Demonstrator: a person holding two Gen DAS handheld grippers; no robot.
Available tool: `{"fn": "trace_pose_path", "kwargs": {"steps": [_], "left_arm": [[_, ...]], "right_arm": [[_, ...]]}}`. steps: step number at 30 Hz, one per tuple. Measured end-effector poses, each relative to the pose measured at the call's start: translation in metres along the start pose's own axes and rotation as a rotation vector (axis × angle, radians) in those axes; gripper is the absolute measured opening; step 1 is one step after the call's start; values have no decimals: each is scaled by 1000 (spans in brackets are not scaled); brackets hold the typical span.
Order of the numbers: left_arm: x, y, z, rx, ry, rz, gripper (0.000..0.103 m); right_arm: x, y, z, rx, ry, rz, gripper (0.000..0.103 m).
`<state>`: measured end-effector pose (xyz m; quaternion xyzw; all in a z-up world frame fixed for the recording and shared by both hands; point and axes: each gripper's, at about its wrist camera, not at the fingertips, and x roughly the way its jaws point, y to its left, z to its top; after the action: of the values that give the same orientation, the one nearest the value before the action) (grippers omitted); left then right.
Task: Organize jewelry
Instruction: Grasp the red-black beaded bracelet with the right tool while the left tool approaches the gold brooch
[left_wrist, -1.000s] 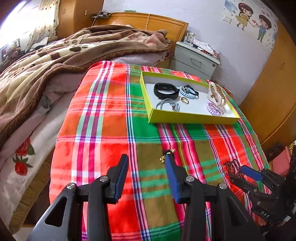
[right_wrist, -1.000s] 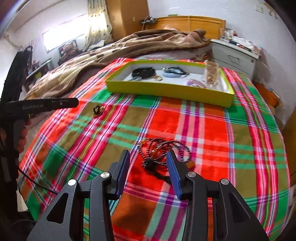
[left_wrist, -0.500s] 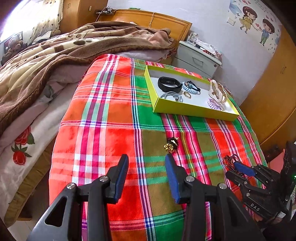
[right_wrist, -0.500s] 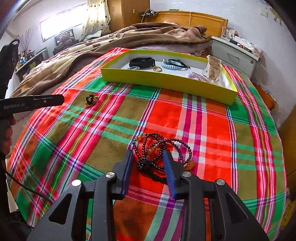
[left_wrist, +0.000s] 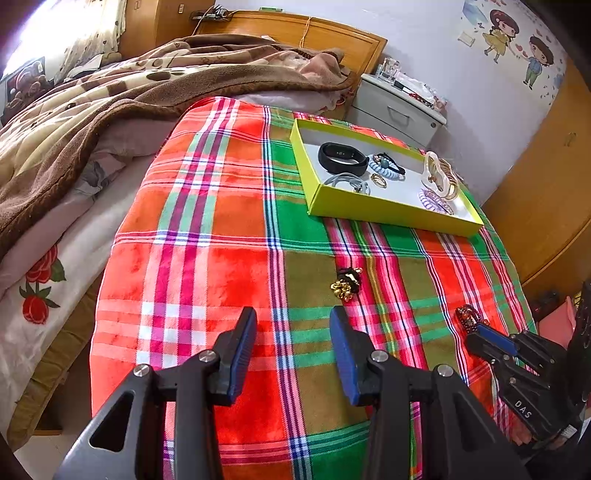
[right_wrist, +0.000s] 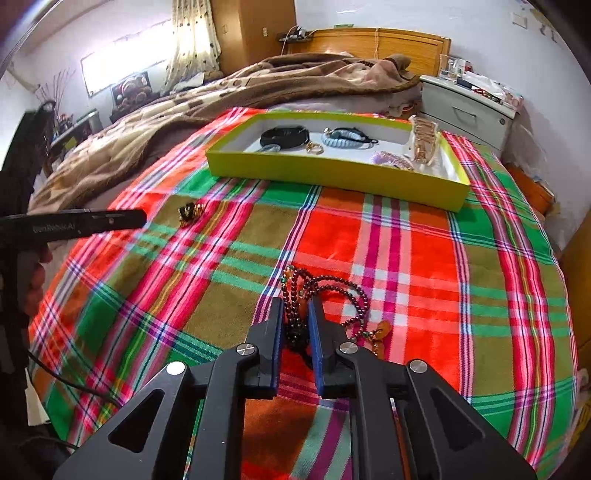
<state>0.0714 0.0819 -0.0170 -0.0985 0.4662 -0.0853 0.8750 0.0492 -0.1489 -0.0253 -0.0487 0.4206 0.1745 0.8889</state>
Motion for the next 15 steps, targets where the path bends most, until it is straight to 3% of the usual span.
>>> {"fn": "trace_pose_path", "kwargs": {"steps": [15], "left_arm": [[20,-27,12,73,40,-12,45]], "right_arm": [[-30,-33,12,105,-122,-8,3]]}}
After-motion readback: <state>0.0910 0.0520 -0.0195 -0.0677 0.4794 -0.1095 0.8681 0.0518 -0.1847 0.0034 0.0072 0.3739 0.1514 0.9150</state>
